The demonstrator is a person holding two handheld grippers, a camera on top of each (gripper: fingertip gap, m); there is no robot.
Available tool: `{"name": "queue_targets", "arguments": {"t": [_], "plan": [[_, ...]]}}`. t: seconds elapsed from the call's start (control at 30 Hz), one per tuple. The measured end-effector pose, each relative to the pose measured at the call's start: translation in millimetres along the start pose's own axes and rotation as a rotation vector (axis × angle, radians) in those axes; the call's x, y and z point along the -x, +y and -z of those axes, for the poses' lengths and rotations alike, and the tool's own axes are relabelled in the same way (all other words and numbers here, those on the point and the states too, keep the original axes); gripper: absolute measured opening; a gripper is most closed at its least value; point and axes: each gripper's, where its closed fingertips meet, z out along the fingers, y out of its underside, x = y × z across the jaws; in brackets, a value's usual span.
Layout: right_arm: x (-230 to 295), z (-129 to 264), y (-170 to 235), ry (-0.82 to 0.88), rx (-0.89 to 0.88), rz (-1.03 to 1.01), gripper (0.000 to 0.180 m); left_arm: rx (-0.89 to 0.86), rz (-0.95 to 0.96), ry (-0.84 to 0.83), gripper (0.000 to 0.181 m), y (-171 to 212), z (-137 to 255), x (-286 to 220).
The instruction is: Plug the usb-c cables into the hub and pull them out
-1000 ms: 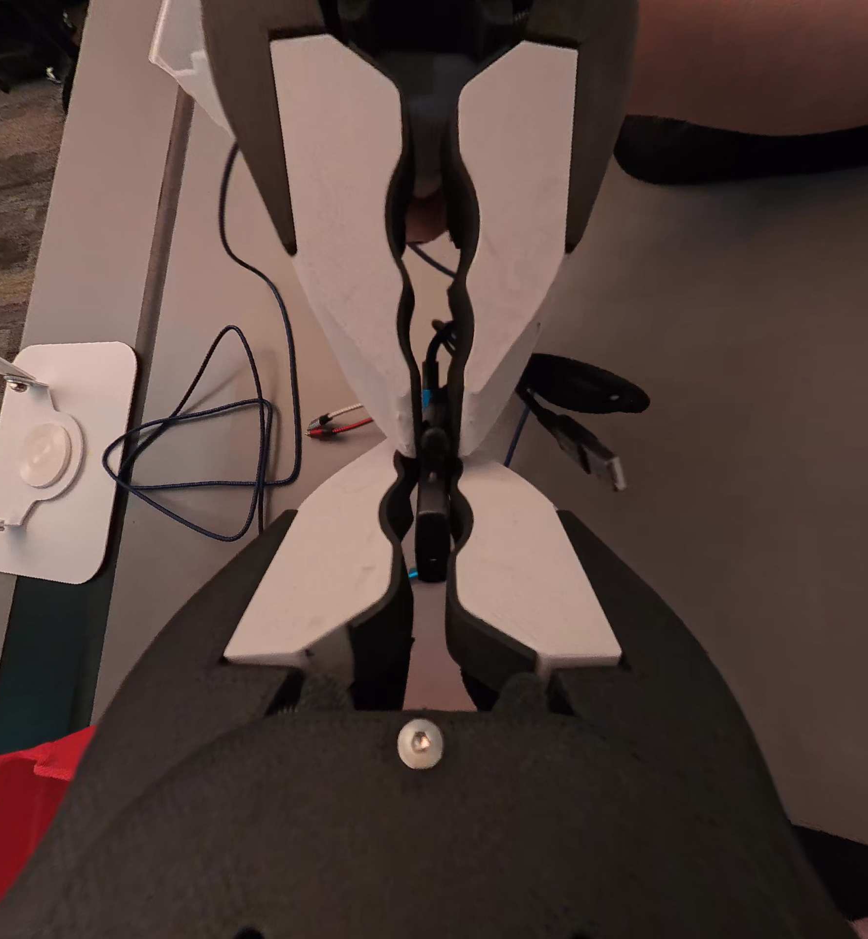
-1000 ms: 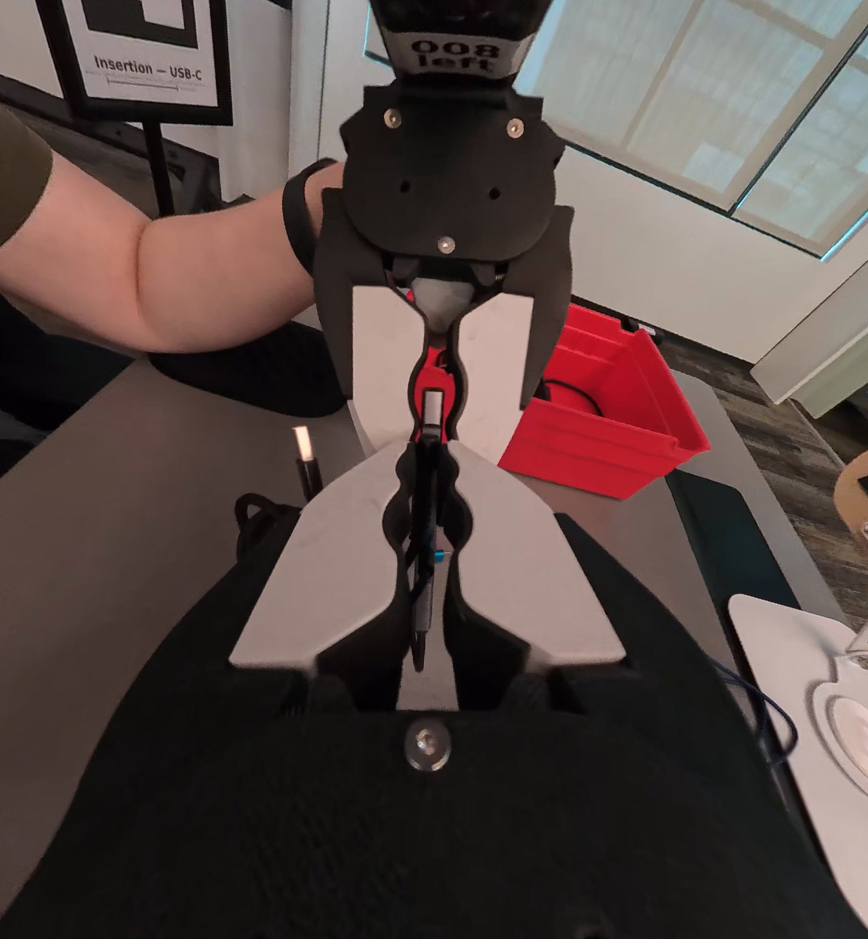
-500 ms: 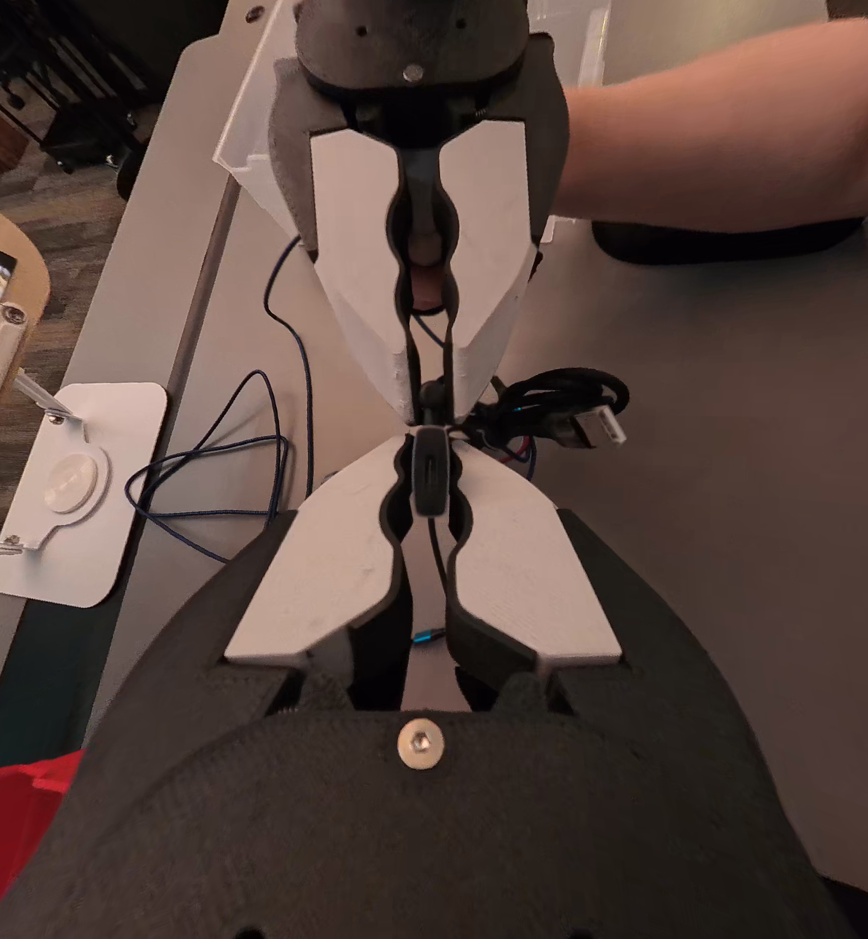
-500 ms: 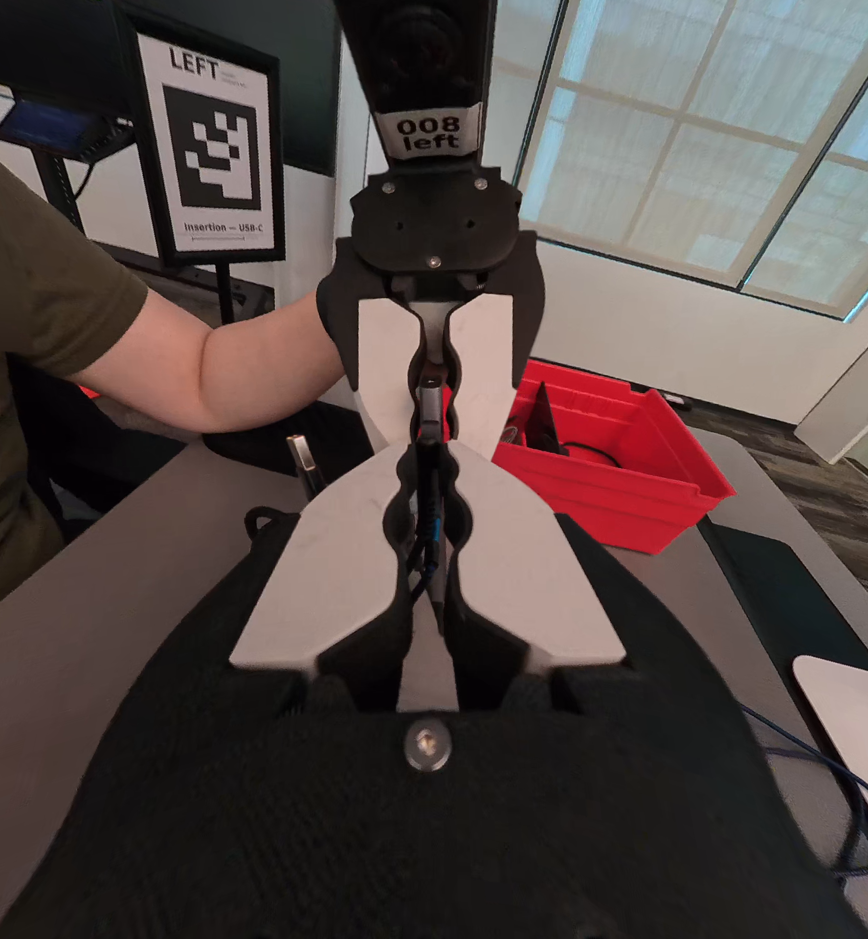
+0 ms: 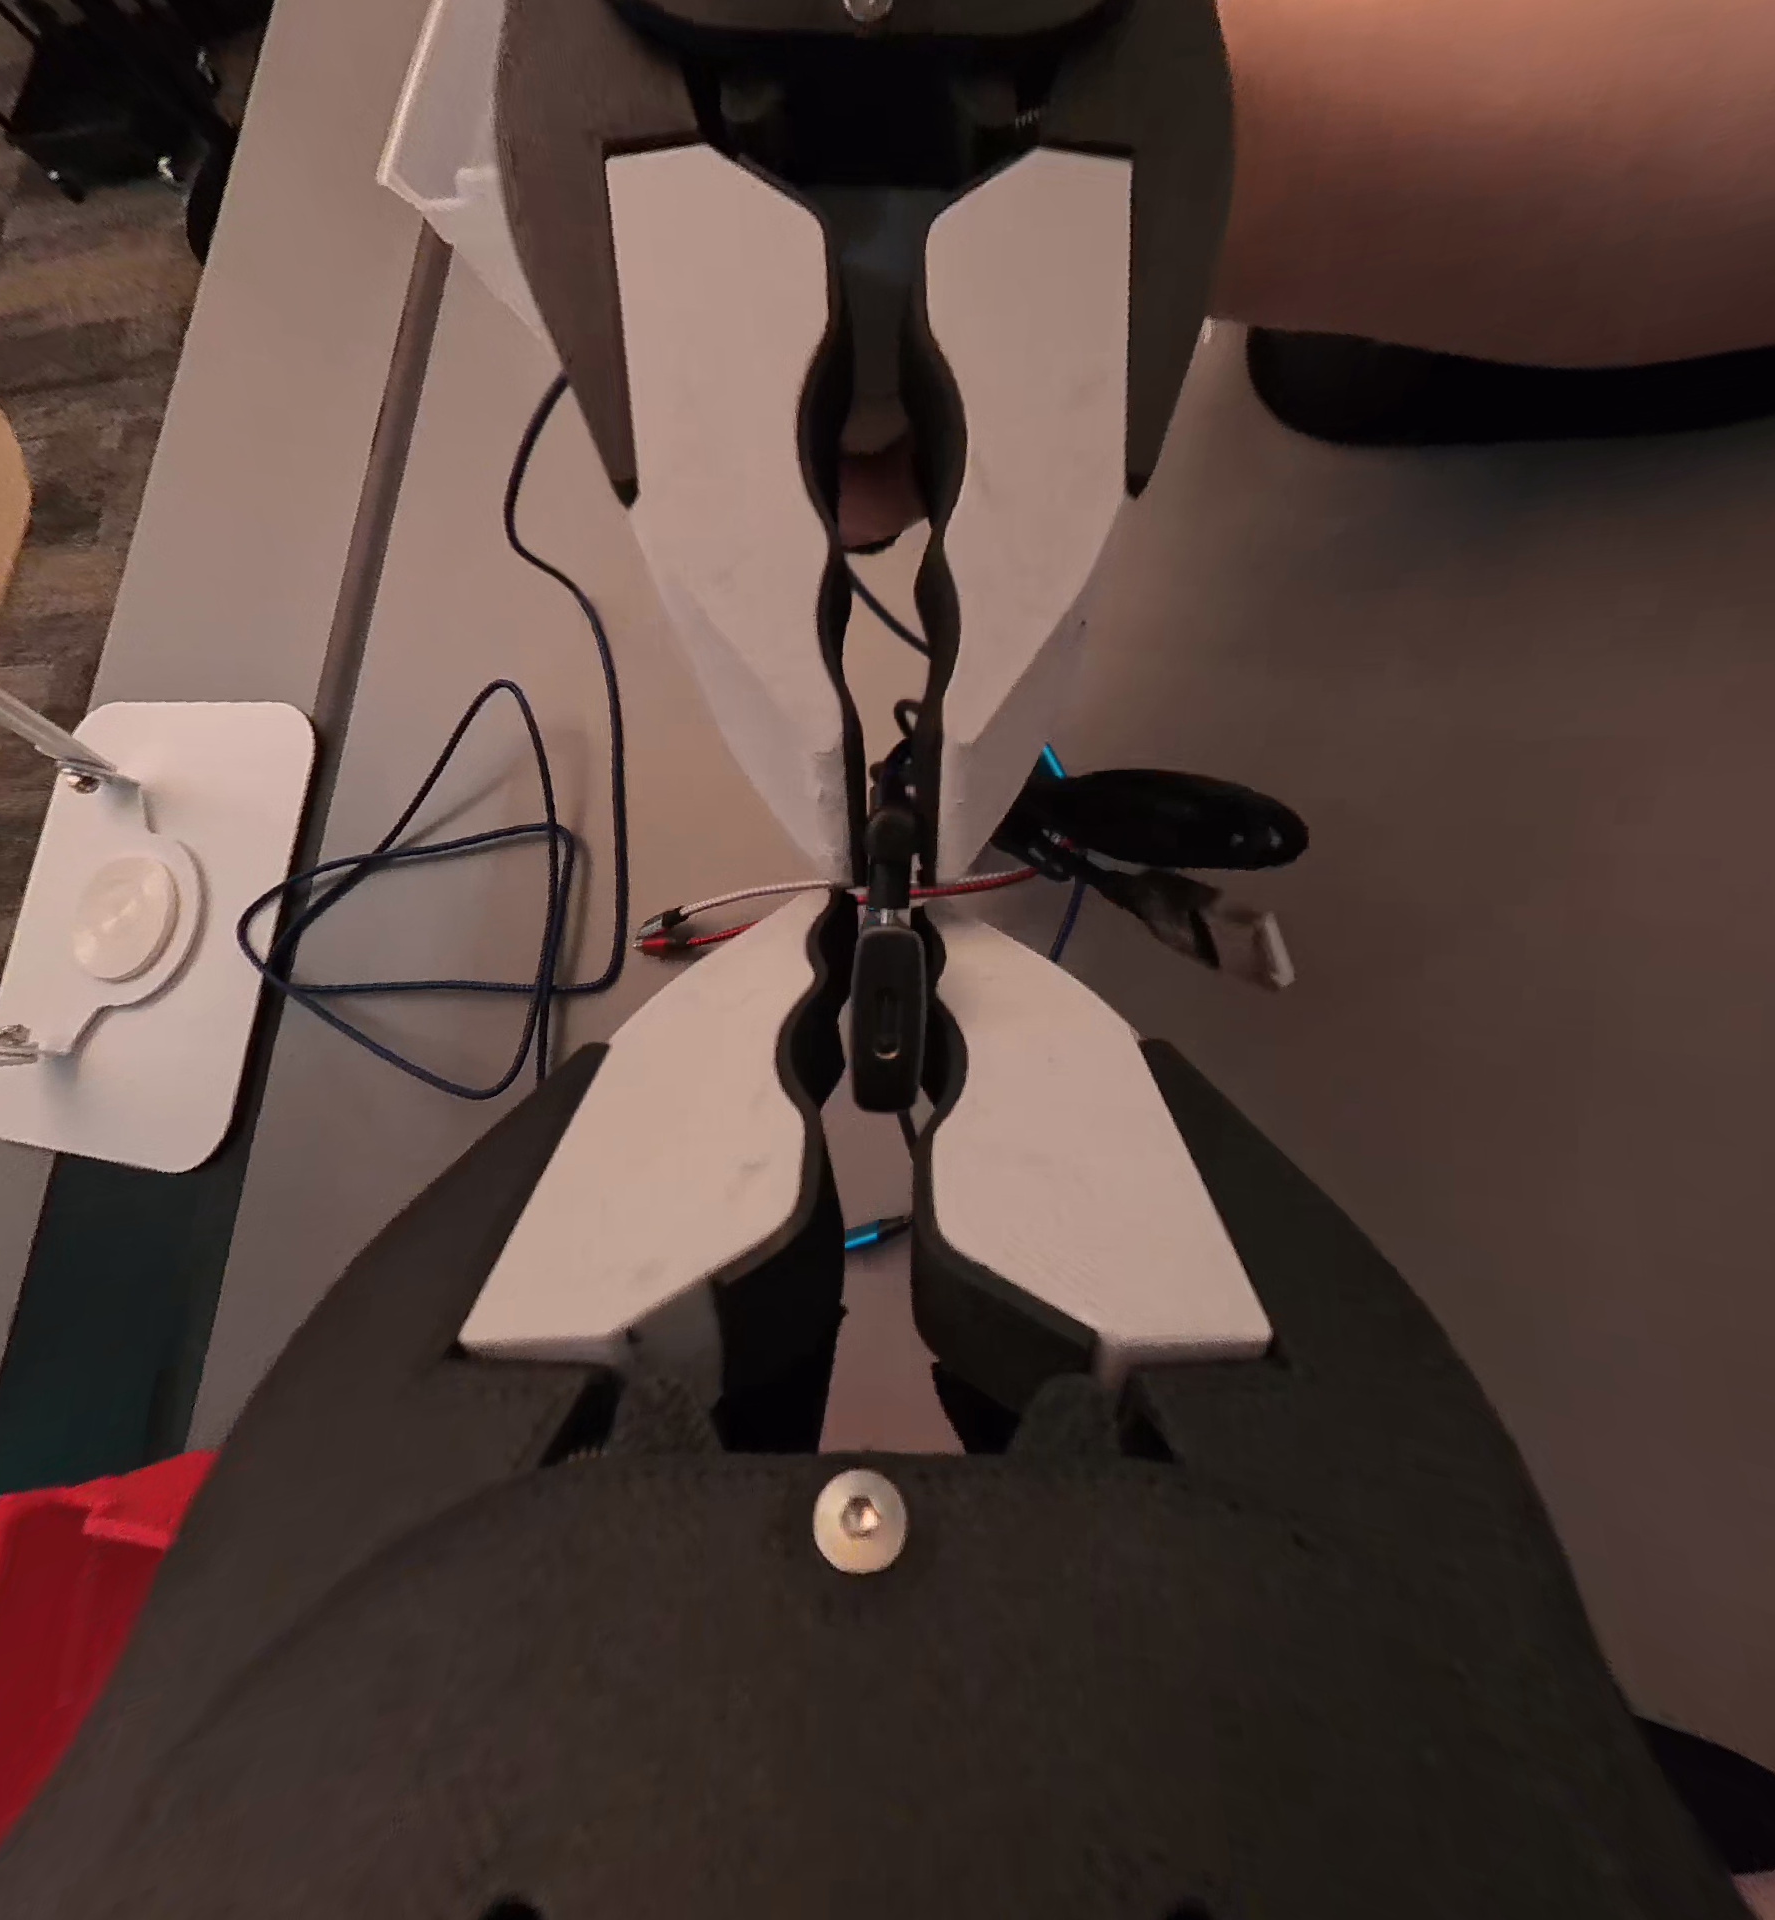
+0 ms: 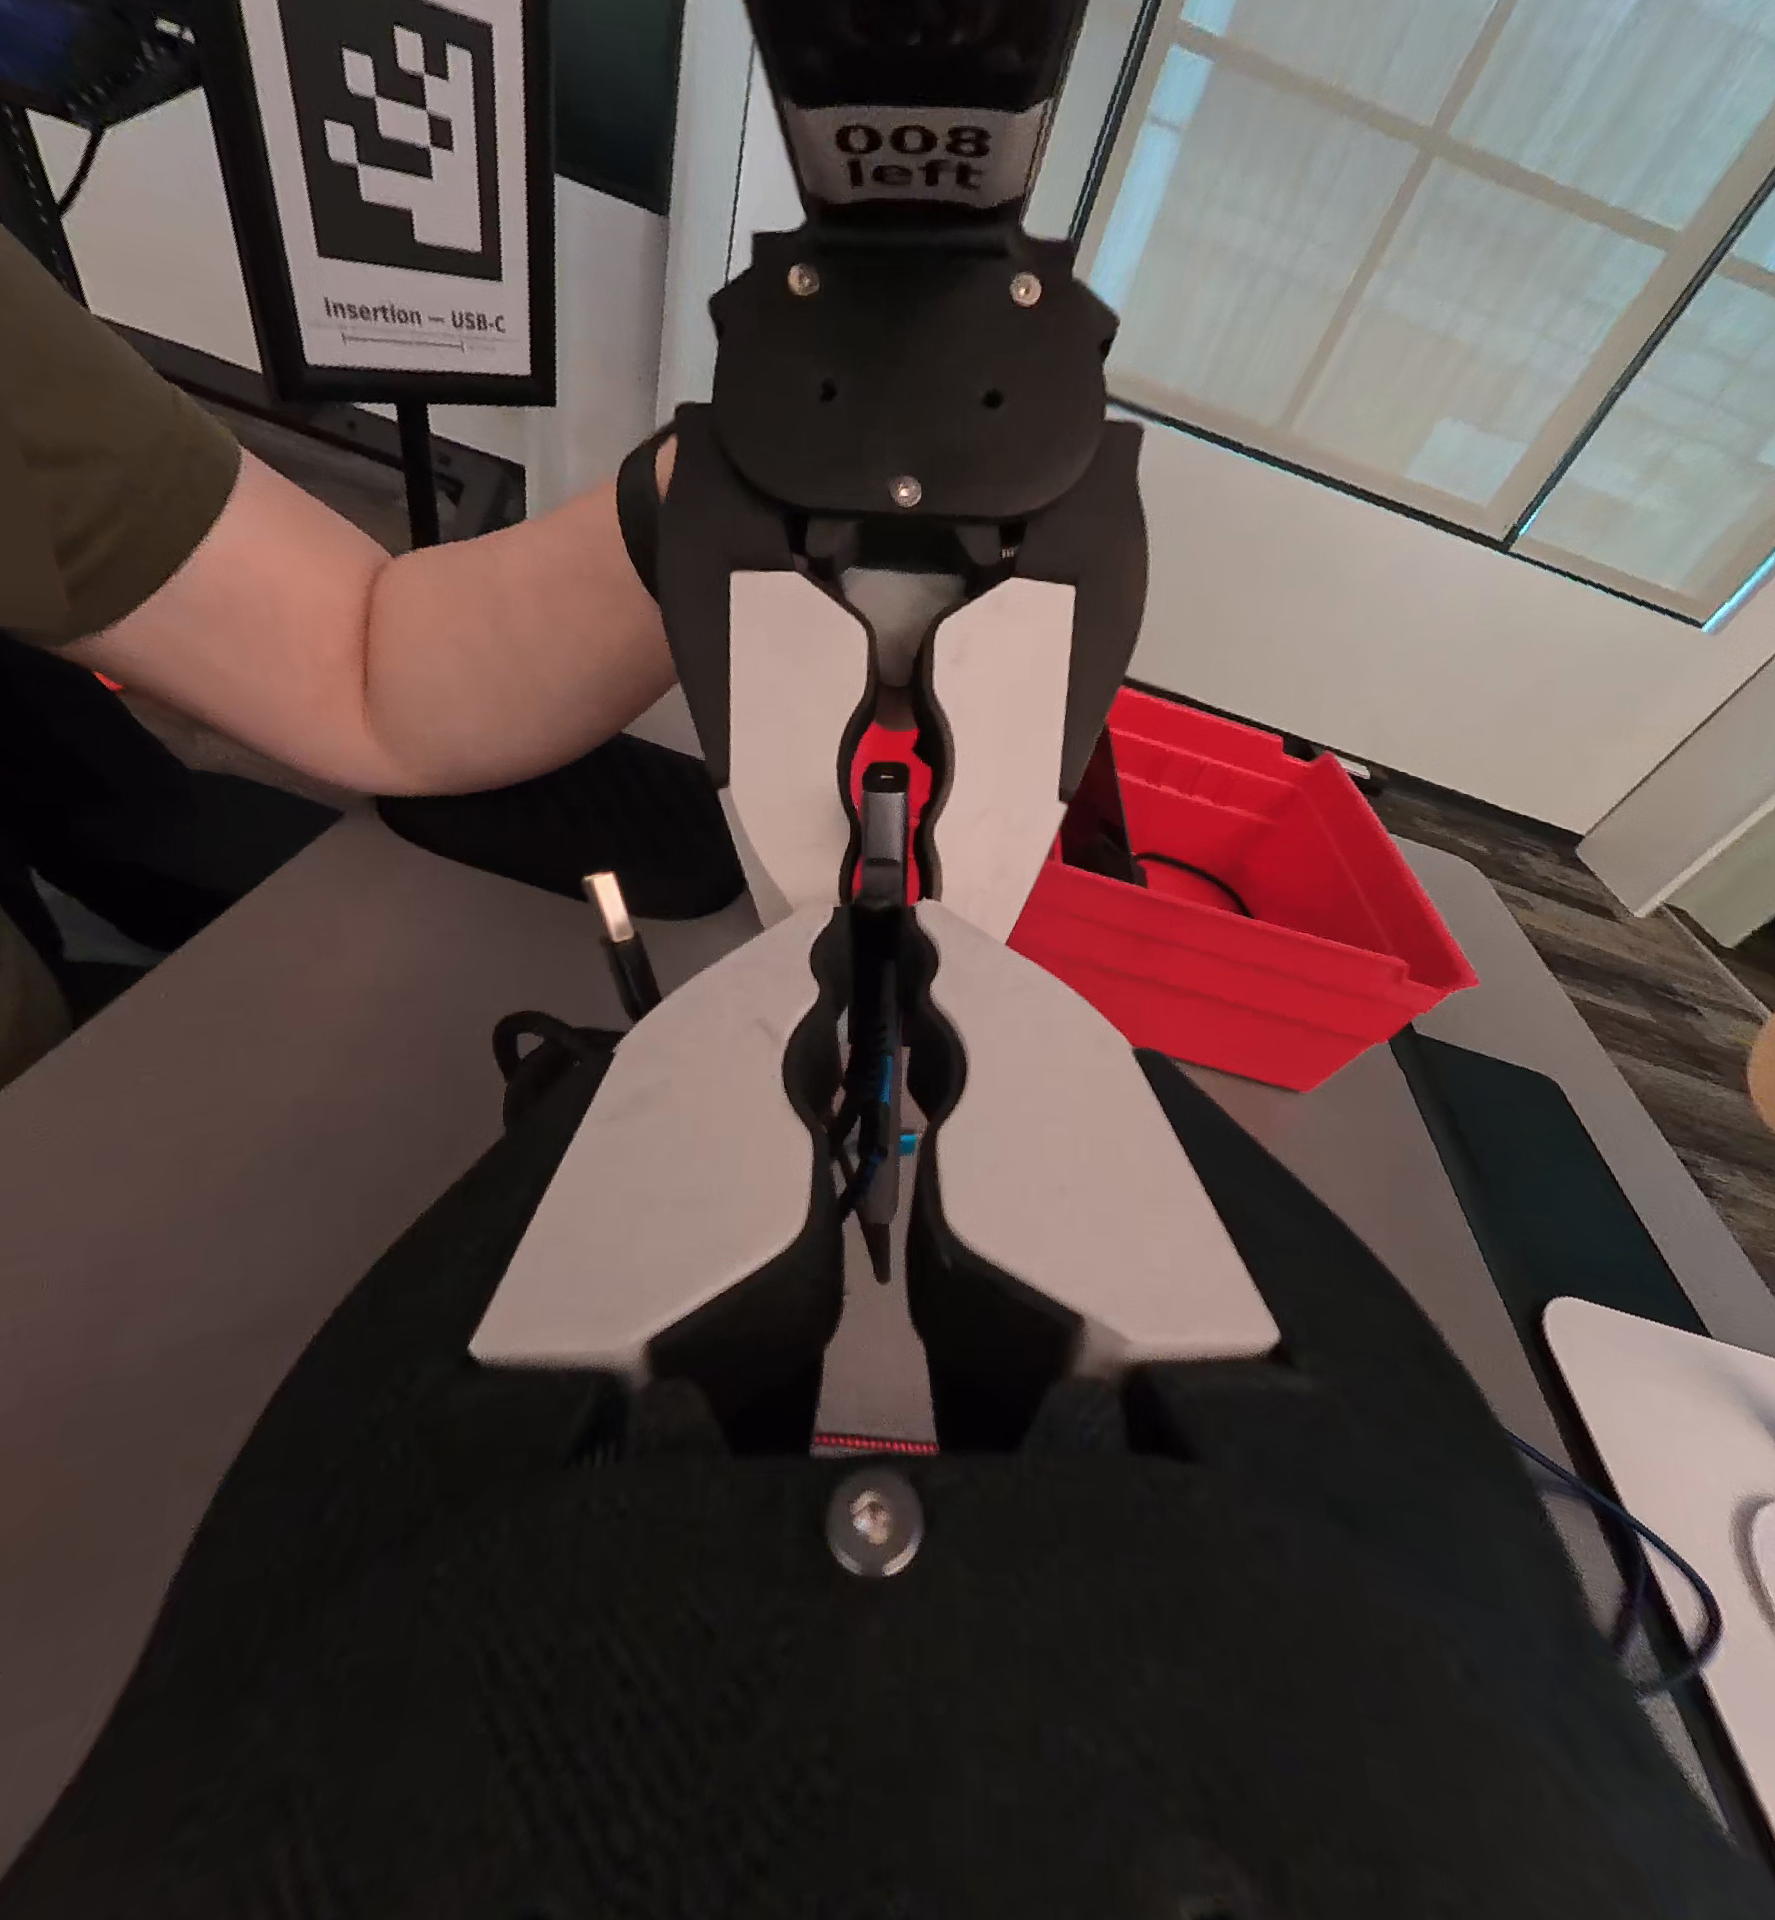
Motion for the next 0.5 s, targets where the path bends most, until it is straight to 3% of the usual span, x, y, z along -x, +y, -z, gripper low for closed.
{"name": "queue_targets", "arguments": {"t": [0.23, 0.5], "plan": [[-6.7, 10.6, -11.2, 0.011, -0.098, -0.049, 0.008, 0.010, -0.018, -0.068, 0.009, 6.6, 4.2, 8.7], [-10.7, 19.6, -18.9, 0.035, -0.130, -0.043, 0.008, -0.216, 0.043, 0.021, 0.010, -15.7, 2.2, 10.5]]}}
